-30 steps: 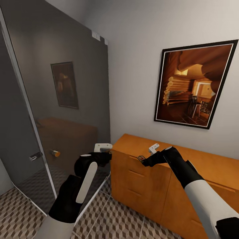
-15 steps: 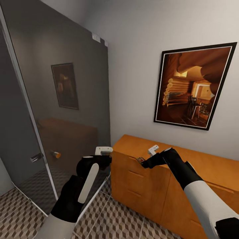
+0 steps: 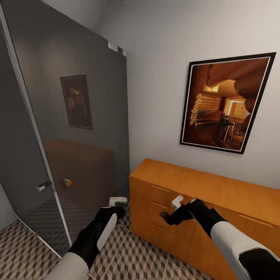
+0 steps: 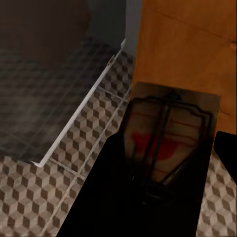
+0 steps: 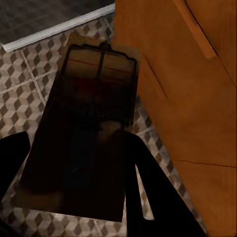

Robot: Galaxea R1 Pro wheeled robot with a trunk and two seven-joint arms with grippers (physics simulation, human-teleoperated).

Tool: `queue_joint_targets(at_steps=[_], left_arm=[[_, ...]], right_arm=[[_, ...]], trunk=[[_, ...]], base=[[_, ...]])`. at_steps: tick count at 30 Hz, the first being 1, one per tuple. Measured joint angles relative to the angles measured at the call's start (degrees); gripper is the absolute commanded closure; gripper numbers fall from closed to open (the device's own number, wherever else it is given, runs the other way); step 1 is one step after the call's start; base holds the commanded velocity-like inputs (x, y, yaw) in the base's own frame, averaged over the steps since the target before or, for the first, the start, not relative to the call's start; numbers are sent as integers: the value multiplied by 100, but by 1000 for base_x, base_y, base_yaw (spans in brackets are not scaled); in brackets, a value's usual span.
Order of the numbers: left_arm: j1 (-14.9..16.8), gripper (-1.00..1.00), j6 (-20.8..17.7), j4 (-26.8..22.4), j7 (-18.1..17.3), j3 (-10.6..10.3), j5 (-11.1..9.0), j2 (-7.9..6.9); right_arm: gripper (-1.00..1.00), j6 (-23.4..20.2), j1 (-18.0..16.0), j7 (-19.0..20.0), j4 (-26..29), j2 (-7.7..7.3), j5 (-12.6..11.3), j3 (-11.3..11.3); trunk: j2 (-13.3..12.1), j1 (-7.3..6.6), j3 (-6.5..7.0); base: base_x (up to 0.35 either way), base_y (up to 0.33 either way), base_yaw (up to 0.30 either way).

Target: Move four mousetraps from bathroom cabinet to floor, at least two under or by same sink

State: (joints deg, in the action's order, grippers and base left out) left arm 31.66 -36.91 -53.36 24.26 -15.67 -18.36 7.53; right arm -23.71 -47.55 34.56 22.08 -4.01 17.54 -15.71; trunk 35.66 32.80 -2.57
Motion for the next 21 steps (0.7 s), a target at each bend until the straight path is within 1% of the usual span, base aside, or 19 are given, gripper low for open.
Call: queue_joint_targets(at_steps=[1,2,3,6,7,8,9,11,12,14,15,16,18,19,21], left_arm=[[-26,100,58,65,-16,0,-1,-29],[-88,100,139,153,-66,1,-1,-92],[-165,100,208,212,-144,1,-1,-166],[-451,100,472,337,-457,2,5,-454],[-559,100,608,402,-566,3,7,-566],[-669,100,775,485,-663,4,7,-677],[-725,100,872,539,-709,4,2,-734],[-907,100,1291,822,-863,22,-1,-898],[-978,100,1524,1022,-925,25,-3,-950],[-1063,100,2034,1592,-1029,34,-1,-1002],[-1084,100,2327,1947,-1074,36,-4,-1010],[-1090,100,2492,2145,-1095,35,-5,-1008],[-1108,100,3181,2845,-1195,37,-20,-1000],[-1116,100,3594,3258,-1275,37,-16,-999],[-1119,100,3909,3674,-1378,36,4,-1016]], right_arm=[[100,112,-2,-65,-140,2,-71,12],[100,358,-2,-194,-420,1,-236,34],[100,651,-2,-335,-730,-3,-449,50],[100,1663,2,-905,-1822,-20,-1129,63],[100,2004,9,-1155,-2129,-25,-1329,80],[100,2286,34,-1396,-2312,-35,-1507,104],[100,2390,60,-1508,-2379,-40,-1592,119],[100,2629,264,-1837,-2529,-61,-1876,138],[100,2698,376,-1932,-2566,-74,-2005,150],[100,2776,579,-2038,-2604,-100,-2213,165],[100,2801,677,-2066,-2612,-107,-2278,168],[100,2811,724,-2077,-2613,-109,-2304,173],[100,2833,860,-2099,-2621,-115,-2360,173],[100,2841,935,-2106,-2625,-117,-2379,172],[100,2846,1047,-2126,-2629,-115,-2394,172]], trunk=[[-39,-22,19],[-80,-44,36],[-120,-66,54],[-240,-132,107],[-281,-154,125],[-321,-176,143],[-360,-198,160],[-437,-242,191],[-476,-264,208],[-554,-308,241],[-595,-330,259],[-635,-352,278],[-715,-396,313],[-755,-418,330],[-835,-461,368]], base=[[0,0,0],[0,0,0],[0,0,0],[0,0,0],[0,0,0],[0,0,0],[0,0,0],[0,0,0],[0,0,0],[0,0,0],[0,0,0],[0,0,0],[0,0,0],[0,0,0],[0,0,0]])
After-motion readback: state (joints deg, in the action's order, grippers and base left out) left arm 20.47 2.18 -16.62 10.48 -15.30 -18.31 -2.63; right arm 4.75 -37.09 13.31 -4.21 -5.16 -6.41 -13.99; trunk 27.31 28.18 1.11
